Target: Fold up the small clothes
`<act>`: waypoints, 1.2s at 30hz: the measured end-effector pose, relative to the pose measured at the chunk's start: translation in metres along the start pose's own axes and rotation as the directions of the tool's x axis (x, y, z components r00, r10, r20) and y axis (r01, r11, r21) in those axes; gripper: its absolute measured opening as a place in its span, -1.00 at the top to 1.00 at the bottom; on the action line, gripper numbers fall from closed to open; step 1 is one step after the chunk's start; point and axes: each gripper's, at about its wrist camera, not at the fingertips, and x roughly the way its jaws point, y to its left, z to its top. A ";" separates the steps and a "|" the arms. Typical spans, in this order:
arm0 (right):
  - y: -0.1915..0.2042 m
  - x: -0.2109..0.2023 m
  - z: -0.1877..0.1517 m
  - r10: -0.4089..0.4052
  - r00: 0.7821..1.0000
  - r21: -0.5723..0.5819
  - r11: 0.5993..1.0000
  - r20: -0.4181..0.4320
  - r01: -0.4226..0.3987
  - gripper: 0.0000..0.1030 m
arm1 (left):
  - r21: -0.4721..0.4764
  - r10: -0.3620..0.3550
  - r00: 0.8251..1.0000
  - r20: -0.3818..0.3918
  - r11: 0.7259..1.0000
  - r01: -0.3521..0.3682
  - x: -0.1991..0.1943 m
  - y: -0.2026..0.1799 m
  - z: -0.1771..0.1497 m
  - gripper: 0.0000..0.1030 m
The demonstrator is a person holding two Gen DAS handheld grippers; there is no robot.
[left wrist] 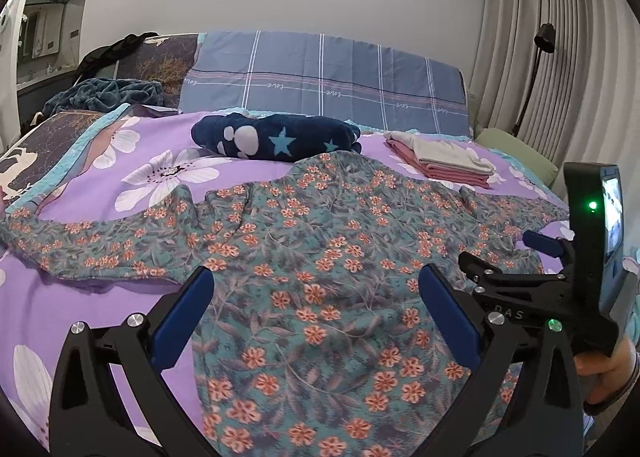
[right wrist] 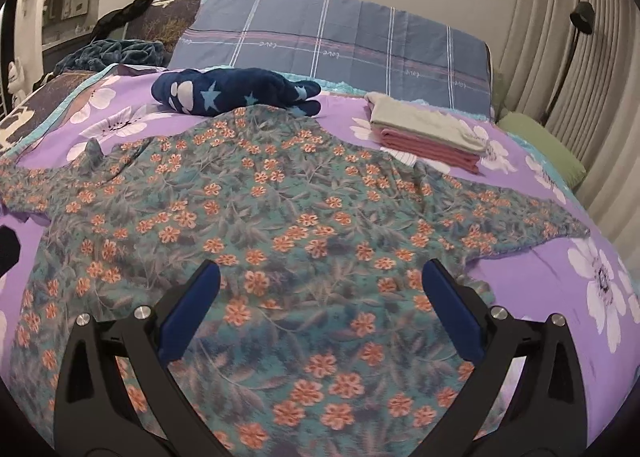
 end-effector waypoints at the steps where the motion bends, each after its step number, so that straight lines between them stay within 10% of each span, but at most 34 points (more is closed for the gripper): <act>1: 0.004 0.001 0.002 0.000 1.000 0.009 1.000 -0.006 0.000 -0.96 | -0.004 -0.002 1.000 -0.004 1.000 0.002 0.002 0.002 0.001 -0.97; 9: 0.020 -0.020 0.018 -0.009 0.999 -0.017 1.000 0.036 0.010 -0.96 | -0.043 -0.084 0.995 -0.048 0.996 0.082 0.007 0.008 0.009 -0.97; 28: -0.013 -0.056 0.006 0.113 0.991 0.050 0.992 0.066 -0.117 -0.96 | -0.047 -0.031 0.999 -0.025 0.998 0.029 -0.018 0.011 -0.008 -0.97; 36: -0.046 -0.033 -0.006 0.108 0.994 0.061 0.992 0.019 -0.109 -0.96 | -0.201 0.240 0.969 -0.053 0.948 -0.245 -0.016 0.135 0.002 -0.97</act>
